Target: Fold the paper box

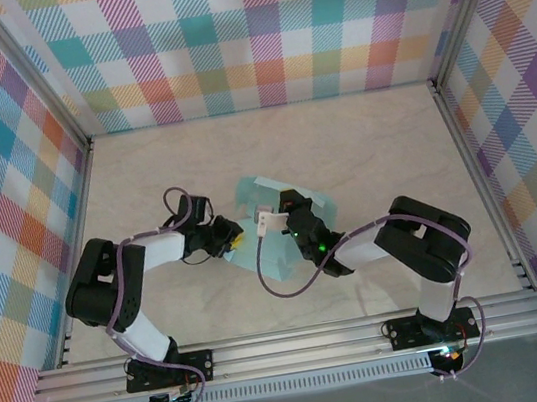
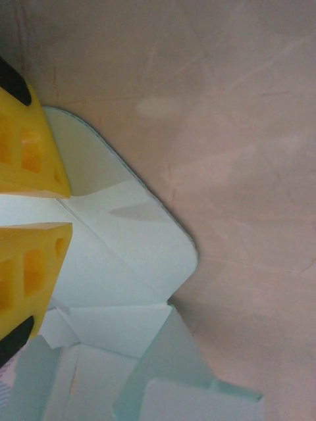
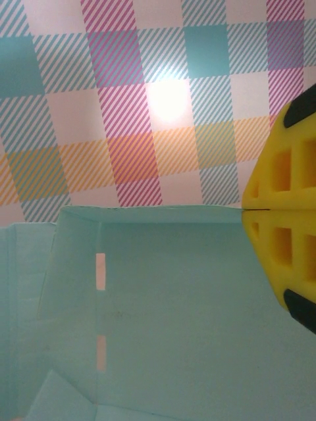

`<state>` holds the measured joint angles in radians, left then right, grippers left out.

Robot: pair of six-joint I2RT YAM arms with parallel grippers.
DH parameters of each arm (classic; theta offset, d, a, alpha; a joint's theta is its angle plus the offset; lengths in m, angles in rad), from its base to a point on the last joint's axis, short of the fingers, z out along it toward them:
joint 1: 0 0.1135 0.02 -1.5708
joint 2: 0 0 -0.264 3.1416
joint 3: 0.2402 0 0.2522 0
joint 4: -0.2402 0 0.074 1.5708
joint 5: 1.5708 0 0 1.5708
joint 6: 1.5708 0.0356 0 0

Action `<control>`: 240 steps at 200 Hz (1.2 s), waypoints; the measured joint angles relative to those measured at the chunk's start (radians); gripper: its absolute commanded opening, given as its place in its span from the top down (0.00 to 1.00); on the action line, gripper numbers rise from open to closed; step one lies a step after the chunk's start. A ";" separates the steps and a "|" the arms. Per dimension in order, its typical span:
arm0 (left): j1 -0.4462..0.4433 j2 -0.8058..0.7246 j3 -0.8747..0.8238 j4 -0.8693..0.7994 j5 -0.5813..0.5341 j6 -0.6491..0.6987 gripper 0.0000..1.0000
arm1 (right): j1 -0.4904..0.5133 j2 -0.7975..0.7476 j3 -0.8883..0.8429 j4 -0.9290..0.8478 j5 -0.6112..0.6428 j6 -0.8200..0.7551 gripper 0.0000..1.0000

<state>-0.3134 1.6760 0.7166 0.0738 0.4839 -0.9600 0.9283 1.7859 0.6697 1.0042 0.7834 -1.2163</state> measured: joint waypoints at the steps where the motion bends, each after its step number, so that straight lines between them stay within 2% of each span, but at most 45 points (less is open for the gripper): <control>1: 0.001 0.001 0.000 0.001 0.003 -0.002 0.82 | 0.000 -0.001 0.000 0.000 0.000 0.000 1.00; 24: 0.016 0.017 -0.006 0.047 0.049 -0.042 0.82 | 0.000 -0.003 -0.017 0.004 -0.003 0.001 1.00; 57: 0.023 -0.003 -0.018 0.048 0.057 -0.056 0.79 | -0.003 -0.012 -0.027 -0.001 -0.010 0.004 1.00; 110: 0.043 -0.258 0.032 -0.202 -0.092 0.066 0.70 | -0.005 -0.013 -0.027 0.000 -0.010 -0.003 1.00; 142: 0.092 -0.286 0.127 -0.269 -0.135 0.130 0.65 | -0.005 -0.013 -0.027 0.001 -0.010 -0.003 1.00; 176: 0.160 -0.064 0.317 -0.316 -0.126 0.219 0.60 | -0.005 -0.014 -0.027 0.000 -0.010 -0.003 1.00; 222: 0.166 0.336 0.708 -0.414 -0.055 0.333 0.57 | -0.005 -0.023 -0.027 0.000 -0.010 -0.003 1.00; 240: 0.165 0.423 0.803 -0.443 -0.018 0.352 0.56 | -0.005 -0.023 -0.027 0.000 -0.010 -0.003 1.00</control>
<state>-0.1482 2.0991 1.5196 -0.3687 0.4660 -0.6079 0.9230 1.7630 0.6422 1.0039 0.7738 -1.2190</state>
